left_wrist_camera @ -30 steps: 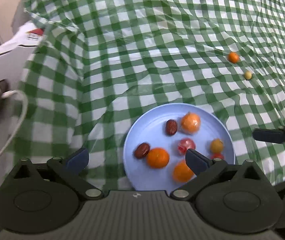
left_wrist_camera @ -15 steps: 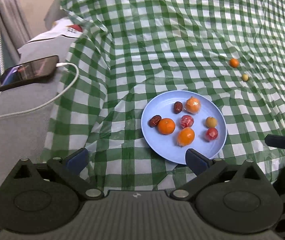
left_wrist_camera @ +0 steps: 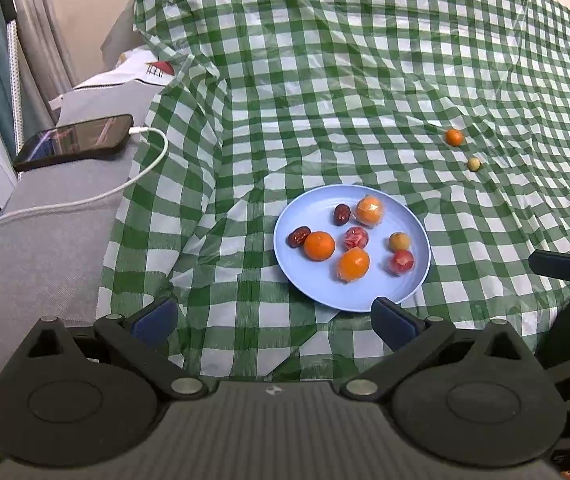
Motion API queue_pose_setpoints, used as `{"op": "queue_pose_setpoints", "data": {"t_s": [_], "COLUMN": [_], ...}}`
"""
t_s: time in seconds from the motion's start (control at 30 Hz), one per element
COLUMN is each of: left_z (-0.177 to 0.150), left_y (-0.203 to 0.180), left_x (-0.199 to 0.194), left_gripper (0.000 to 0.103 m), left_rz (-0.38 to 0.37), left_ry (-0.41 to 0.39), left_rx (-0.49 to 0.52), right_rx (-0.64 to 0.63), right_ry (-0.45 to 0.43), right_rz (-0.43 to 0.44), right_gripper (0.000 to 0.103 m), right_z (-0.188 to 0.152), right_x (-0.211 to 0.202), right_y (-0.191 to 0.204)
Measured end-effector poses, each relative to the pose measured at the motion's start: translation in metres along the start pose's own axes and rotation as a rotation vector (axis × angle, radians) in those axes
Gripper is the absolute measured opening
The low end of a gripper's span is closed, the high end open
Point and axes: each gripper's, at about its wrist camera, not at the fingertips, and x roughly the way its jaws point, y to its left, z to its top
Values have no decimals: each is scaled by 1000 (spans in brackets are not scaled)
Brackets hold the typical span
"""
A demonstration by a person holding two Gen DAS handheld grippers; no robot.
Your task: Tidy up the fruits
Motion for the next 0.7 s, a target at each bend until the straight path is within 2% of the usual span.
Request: {"op": "queue_pose_setpoints", "data": {"t_s": [0.7], "left_z": [0], "left_y": [2], "left_x": [-4], "left_gripper": [103], "left_rz": [-3], "left_ry": [-8], "left_rx": [-8], "right_rx": [16], "right_ry": [-6], "right_rz": [-16], "right_gripper": [102], "right_z": [-1], "right_x": [-5], "right_y": [4]}}
